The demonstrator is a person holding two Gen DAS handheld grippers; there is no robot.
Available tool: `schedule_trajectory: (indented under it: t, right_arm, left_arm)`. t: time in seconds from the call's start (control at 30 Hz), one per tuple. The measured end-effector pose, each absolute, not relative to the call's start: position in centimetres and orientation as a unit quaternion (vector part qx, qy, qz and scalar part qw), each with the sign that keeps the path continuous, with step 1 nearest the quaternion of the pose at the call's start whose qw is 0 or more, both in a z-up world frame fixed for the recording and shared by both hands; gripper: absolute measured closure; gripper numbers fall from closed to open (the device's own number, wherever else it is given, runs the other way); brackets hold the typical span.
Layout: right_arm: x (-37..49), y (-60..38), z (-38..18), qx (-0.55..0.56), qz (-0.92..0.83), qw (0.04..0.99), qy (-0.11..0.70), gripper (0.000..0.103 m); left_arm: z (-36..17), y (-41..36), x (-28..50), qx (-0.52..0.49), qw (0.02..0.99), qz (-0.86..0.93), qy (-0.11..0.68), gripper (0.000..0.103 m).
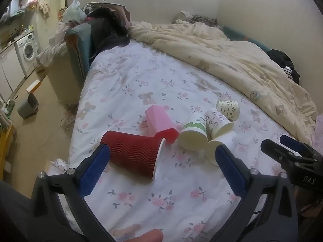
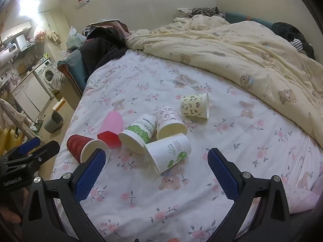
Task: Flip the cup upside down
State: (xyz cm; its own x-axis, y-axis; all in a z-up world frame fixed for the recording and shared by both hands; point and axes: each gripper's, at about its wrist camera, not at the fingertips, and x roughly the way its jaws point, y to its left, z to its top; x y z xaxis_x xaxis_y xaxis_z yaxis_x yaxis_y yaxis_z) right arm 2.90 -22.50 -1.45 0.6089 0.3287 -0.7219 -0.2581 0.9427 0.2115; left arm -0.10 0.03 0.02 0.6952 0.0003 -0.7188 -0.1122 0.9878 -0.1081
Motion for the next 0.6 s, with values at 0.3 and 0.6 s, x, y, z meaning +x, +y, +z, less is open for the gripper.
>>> schedule_trajectory:
  t: [0.3, 0.6]
  right_arm:
    - [2.88, -22.51, -1.47, 0.043, 0.163, 0.896, 0.411, 0.000]
    - [2.86, -22.53, -1.45, 0.042, 0.163, 0.896, 0.411, 0.000]
  left_arm:
    - [-0.03, 0.12, 0.10, -0.070, 0.914, 0.032, 0.398, 0.000]
    - [-0.05, 0.03, -0.04, -0.069, 0.914, 0.032, 0.399, 0.000]
